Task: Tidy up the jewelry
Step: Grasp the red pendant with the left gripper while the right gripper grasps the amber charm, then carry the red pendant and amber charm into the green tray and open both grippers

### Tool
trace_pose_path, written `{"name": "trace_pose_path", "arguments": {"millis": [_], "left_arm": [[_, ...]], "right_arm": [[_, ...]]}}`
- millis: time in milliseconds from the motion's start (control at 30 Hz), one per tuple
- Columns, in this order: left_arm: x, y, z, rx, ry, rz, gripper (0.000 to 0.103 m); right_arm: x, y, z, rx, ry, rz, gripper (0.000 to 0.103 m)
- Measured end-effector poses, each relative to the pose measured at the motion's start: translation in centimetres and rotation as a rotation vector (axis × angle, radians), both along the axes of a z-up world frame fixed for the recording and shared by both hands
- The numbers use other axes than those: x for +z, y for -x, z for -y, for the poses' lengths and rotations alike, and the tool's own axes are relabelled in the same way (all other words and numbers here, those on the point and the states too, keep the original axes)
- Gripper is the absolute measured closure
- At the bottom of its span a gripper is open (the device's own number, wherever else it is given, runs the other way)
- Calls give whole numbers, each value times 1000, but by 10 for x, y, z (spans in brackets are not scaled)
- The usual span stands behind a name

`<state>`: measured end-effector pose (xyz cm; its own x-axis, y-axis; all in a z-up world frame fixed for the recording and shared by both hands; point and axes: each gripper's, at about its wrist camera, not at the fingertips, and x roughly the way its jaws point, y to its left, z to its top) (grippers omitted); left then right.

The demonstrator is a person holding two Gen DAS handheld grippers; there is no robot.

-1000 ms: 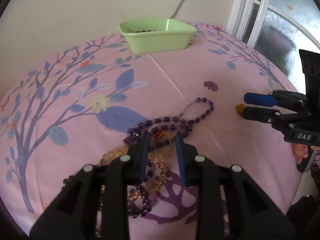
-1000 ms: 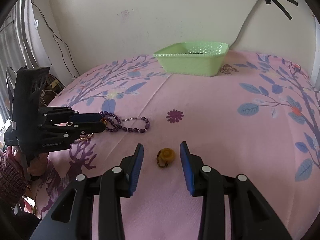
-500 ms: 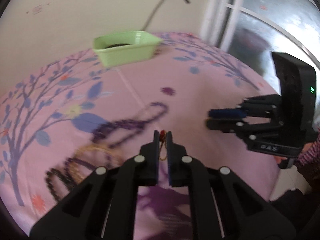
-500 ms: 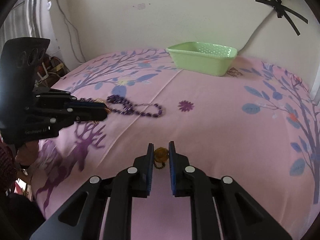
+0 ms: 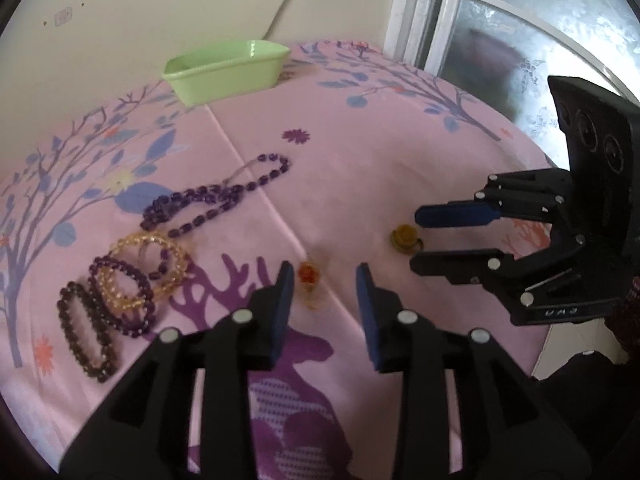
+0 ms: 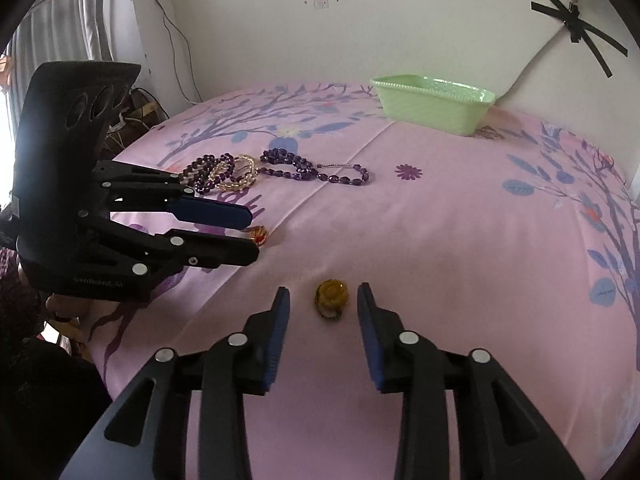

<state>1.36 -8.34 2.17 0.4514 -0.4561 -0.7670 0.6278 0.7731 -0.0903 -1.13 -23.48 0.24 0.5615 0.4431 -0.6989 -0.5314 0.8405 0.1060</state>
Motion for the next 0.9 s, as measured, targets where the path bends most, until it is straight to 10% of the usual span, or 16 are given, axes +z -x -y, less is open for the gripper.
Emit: {"name": "trace_pose_path", "arguments": {"millis": [567, 900], "left_arm": [[8, -38, -4, -28, 78, -78, 93], [74, -180, -4, 62, 205, -47, 93]], "right_arm": [[13, -30, 5, -11, -44, -22, 103], [78, -170, 31, -125, -254, 46, 103]]}}
